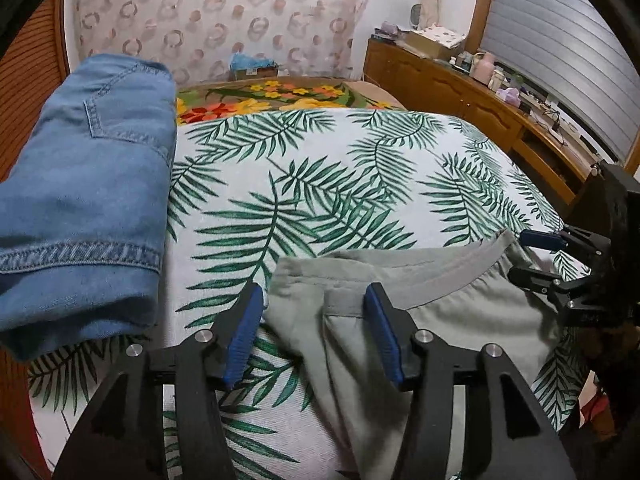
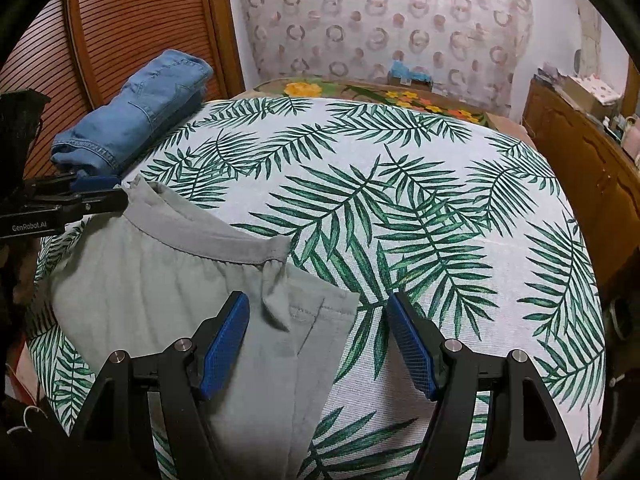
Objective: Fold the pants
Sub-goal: 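Move both open grippers to the waistband and close them on it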
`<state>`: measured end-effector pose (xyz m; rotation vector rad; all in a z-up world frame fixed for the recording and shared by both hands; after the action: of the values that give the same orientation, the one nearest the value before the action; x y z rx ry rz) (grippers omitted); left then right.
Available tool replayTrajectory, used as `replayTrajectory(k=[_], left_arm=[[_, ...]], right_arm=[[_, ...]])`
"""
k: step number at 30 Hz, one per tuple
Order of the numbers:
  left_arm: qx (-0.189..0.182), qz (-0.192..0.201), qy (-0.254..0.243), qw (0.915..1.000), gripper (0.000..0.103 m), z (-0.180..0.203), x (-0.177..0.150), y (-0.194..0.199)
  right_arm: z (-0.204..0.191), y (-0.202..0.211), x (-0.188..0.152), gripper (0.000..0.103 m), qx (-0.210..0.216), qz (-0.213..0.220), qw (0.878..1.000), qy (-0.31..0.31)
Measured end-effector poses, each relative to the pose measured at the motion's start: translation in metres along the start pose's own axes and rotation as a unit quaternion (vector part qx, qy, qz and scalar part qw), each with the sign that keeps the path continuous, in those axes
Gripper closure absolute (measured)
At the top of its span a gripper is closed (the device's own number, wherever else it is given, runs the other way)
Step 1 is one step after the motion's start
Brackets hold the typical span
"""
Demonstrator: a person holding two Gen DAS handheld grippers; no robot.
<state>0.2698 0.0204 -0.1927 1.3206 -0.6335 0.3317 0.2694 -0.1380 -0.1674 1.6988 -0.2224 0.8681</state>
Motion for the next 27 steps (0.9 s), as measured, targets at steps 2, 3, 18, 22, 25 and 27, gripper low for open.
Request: replayTrajectory(k=[2,3,18,22,25,27], left_arm=[[0.000,-0.004,0.003,1.0000,0.048,-0.001,-0.003,-0.004],[0.000,-0.006,0.004,1.0000,0.047,-0.002,-0.004,-0.006],[0.007,0.007,0.016,0.9998,0.022,-0.010,-0.009,-0.014],[0.008,0.005,0.012,0.9999,0.021,-0.009,-0.010,-0.014],[0.008,0.005,0.013,0.9999,0.021,-0.010,-0.009,-0.015],[0.008,0.005,0.013,0.9999,0.021,-0.010,-0.009,-0.014]], right_arm=[[0.000,0.000,0.000,0.030,0.001,-0.001,1.000,0.000],[0.000,-0.001,0.000,0.030,0.001,-0.001,1.000,0.000],[-0.003,-0.002,-0.001,0.030,-0.009,-0.002,1.000,0.010],[-0.003,-0.001,-0.001,0.035,-0.004,-0.002,1.000,0.002],[-0.007,0.001,-0.002,0.040,0.012,-0.002,1.000,-0.006],[-0.008,0.002,-0.002,0.046,0.018,-0.003,1.000,-0.013]])
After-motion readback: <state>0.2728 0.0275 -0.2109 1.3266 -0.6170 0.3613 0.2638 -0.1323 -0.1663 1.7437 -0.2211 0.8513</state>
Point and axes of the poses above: each gripper's, at about its wrist camera, not at the fingertips, and y roughly against the way its jaws point, z to its right, x to its top, the point moved 10 cm from there along -y, roughly the way its jaws point, and after that the axes turned 3 degrees about -z, right-handed, at the moved point
